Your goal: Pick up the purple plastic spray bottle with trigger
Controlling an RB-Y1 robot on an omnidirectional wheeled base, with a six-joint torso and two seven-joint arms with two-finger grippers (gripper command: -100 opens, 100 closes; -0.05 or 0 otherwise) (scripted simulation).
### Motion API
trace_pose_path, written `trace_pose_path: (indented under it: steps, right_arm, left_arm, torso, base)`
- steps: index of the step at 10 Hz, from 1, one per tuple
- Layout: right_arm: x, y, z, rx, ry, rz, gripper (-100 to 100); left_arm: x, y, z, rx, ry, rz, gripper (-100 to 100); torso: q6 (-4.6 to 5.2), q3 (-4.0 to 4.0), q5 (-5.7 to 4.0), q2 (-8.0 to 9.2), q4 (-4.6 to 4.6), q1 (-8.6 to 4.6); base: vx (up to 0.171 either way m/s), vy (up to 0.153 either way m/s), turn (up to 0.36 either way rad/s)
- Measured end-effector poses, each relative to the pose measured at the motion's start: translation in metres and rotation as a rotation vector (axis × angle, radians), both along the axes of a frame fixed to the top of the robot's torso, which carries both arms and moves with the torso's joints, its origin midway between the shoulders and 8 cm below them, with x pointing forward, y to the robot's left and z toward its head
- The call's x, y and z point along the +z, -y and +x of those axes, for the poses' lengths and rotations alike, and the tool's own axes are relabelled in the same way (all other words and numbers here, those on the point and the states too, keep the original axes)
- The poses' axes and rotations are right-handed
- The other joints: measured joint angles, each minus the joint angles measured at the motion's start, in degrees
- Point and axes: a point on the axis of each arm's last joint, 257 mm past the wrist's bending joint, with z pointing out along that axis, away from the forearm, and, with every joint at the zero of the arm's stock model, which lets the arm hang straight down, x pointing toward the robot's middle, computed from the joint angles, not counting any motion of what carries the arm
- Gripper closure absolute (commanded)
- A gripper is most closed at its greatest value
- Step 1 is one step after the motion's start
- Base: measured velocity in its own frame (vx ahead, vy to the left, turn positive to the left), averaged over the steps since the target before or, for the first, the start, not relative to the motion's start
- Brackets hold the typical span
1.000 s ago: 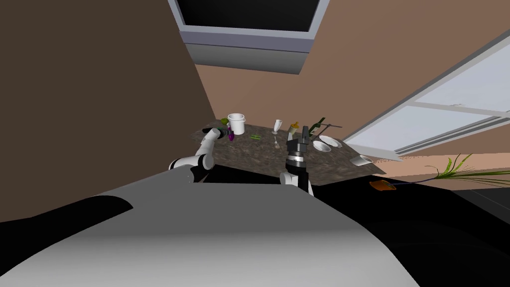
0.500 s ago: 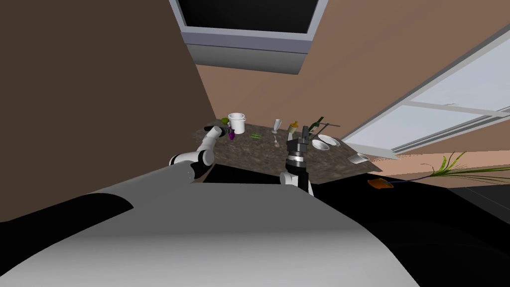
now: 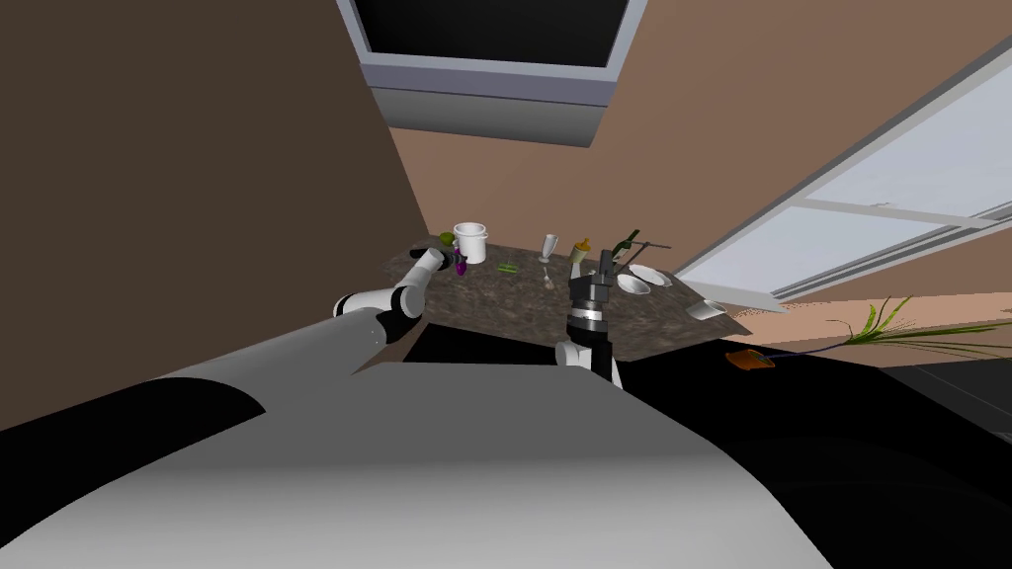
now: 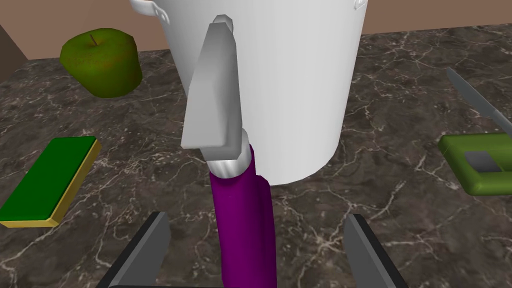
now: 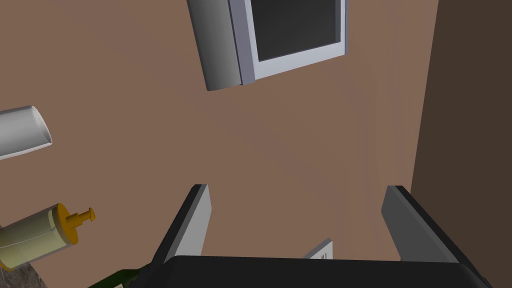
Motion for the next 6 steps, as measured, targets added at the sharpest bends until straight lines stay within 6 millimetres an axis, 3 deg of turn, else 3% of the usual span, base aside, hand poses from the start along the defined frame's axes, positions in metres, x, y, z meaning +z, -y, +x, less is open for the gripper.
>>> trace_pose_path:
  steps: [4, 5, 6]
  right_arm:
    - [0.0000, 0.0000, 0.0000, 0.000, 0.000, 0.000, 0]
    - [0.0000, 0.0000, 0.0000, 0.000, 0.000, 0.000, 0]
    - [0.0000, 0.0000, 0.0000, 0.000, 0.000, 0.000, 0]
  left_arm:
    - [0.0004, -0.0001, 0.0001, 0.001, 0.001, -0.002, 100]
    - [0.0004, -0.0001, 0.0001, 0.001, 0.001, -0.002, 0]
    - [0.0004, 0.0000, 0.0001, 0.001, 0.001, -0.002, 100]
  torso:
    - [0.01, -0.08, -0.03, -0.11, -0.04, -0.07]
    - [0.01, -0.08, -0.03, -0.12, -0.04, -0.07]
    - [0.01, -0.08, -0.03, -0.12, -0.04, -0.06]
  base:
    - [0.000, 0.000, 0.000]
    - [0.000, 0.000, 0.000]
    - [0.102, -0.019, 0.033]
